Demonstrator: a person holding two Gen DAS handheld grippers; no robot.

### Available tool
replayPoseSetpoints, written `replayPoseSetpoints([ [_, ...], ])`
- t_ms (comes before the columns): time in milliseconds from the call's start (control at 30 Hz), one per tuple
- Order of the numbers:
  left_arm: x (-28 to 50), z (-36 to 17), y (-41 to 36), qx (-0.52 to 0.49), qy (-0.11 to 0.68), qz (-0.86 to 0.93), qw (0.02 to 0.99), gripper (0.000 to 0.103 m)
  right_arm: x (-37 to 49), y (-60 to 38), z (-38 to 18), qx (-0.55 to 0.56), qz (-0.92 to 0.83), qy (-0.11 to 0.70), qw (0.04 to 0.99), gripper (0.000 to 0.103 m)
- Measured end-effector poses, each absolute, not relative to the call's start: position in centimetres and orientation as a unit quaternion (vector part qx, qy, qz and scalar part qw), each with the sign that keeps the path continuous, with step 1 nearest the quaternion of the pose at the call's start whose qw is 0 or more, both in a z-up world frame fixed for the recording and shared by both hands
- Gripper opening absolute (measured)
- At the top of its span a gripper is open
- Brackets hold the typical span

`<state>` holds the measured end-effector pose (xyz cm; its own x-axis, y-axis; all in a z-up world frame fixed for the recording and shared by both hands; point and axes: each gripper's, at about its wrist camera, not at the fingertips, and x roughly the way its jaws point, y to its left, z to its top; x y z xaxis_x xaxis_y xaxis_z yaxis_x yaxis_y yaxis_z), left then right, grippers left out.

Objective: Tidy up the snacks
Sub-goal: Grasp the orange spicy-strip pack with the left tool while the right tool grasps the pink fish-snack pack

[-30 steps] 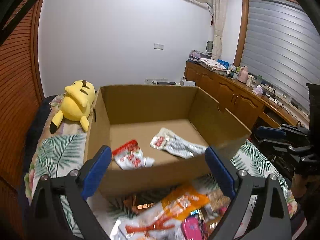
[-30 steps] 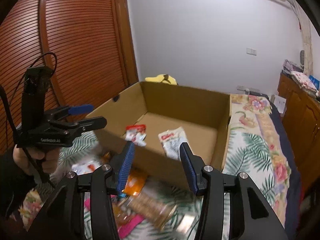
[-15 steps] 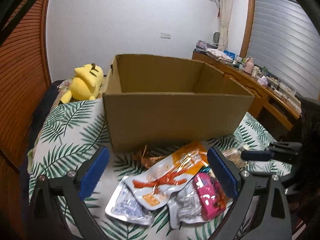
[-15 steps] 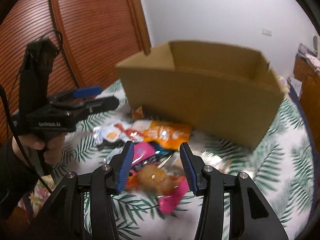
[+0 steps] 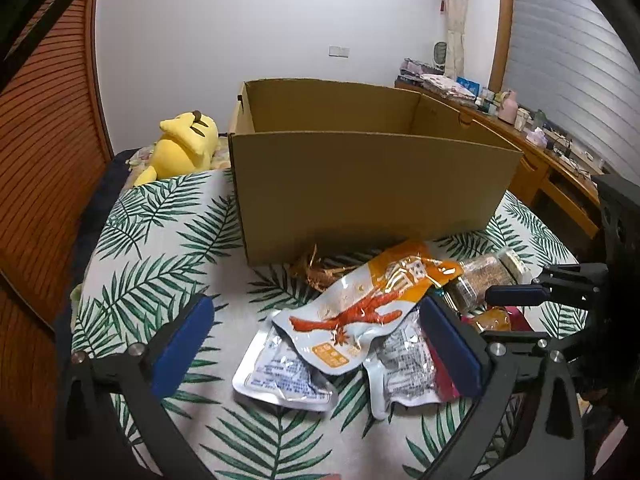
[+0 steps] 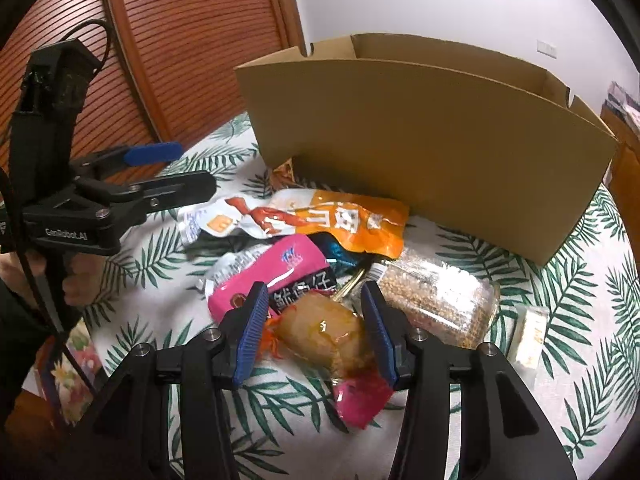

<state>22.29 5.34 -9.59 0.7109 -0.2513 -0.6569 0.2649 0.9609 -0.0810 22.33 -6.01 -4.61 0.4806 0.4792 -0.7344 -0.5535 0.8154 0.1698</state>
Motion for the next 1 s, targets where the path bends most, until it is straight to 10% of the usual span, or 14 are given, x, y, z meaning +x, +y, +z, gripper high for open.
replayPoseSetpoints([
  [700, 23.3, -9.5, 3.3, 0.040, 0.361, -0.215, 0.906, 0.101, 20.4, -5.4, -7.1, -0.114, 0.290, 0.429, 0.848, 0.055],
  [1000, 25.3, -10.4, 1.3, 0.067, 0.385, -0.253, 0.885, 0.096, 19.5, -6.9, -6.5, -0.088, 0.287, 0.404, 0.864, 0.039],
])
